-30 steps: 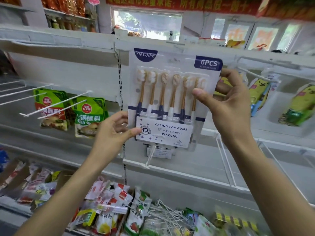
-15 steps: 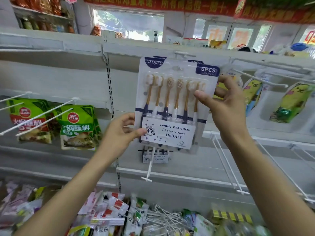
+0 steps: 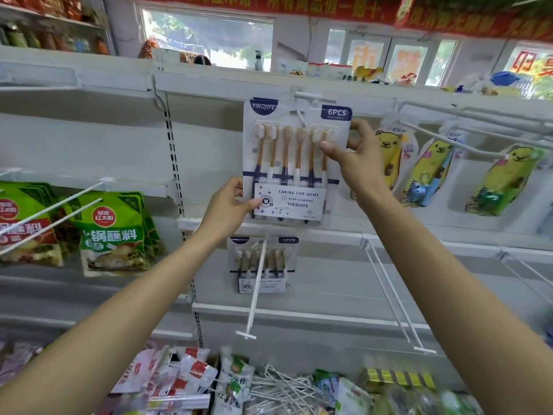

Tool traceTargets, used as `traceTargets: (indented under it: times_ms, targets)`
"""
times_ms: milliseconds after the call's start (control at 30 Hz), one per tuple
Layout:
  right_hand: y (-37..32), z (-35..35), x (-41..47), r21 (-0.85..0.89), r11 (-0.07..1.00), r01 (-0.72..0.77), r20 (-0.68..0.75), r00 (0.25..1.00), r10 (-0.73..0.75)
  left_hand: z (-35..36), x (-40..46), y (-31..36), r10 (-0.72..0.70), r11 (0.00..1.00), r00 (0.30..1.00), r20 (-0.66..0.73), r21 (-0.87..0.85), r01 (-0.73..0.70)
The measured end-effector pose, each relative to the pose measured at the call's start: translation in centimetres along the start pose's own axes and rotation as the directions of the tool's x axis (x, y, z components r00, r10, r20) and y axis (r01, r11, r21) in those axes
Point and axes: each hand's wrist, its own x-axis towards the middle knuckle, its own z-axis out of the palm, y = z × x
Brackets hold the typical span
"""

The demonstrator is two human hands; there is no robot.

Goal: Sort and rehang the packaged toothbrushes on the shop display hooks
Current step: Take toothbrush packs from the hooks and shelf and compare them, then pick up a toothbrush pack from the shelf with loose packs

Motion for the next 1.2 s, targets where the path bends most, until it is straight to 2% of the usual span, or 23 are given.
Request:
traceTargets:
  times_ms: [200, 433, 567, 667, 733, 867, 967, 1200]
  targets:
    - [1.7, 1.0, 2.3, -0.087, 0.994, -0.062, -0.033, 0.998, 0.059, 1.0, 2.6, -0.8, -0.018, 1.0, 1.0, 0.015, -0.016, 0.019]
    - [2.1, 1.1, 2.4, -0.201, 0.977, -0.064, -0.043, 0.997, 0.057, 1.1, 2.7, -1.1, -0.034, 0.999, 0.999, 0.022, 0.022, 0.034]
    - [2.6, 0.2, 1.0, -0.357, 0.932, -0.059, -0.023, 0.998, 0.054, 0.6, 1.2, -1.6, -0.112, 0.961, 0.99, 0.086, 0.261, 0.086]
    - [3.8, -1.2, -1.3, -0.434, 0.897, -0.084, -0.012, 0.996, 0.088, -0.5, -0.3, -2.7, -0.118, 0.845, 0.991, 0.063, 0.531, 0.067]
    - [4.5, -2.3, -3.5, -0.518, 0.852, -0.077, -0.015, 0.997, 0.08, -1.3, -1.5, -3.0, -0.061, 0.775, 0.996, 0.058, 0.632, 0.01]
    - [5.1, -4.2, -7.9, -0.655, 0.755, 0.013, 0.062, 0.997, 0.036, -1.5, -3.9, -2.5, 0.107, 0.754, 0.986, 0.127, 0.636, -0.164]
    - [5.1, -5.3, -11.1, -0.721, 0.689, 0.077, 0.128, 0.992, 0.023, -0.7, -5.7, -1.2, 0.259, 0.721, 0.946, 0.196, 0.613, -0.324]
    - [3.4, -8.9, -18.6, -0.847, 0.51, 0.152, 0.177, 0.984, 0.001, 3.8, -8.8, 2.2, 0.409, 0.551, 0.808, 0.424, 0.592, -0.589]
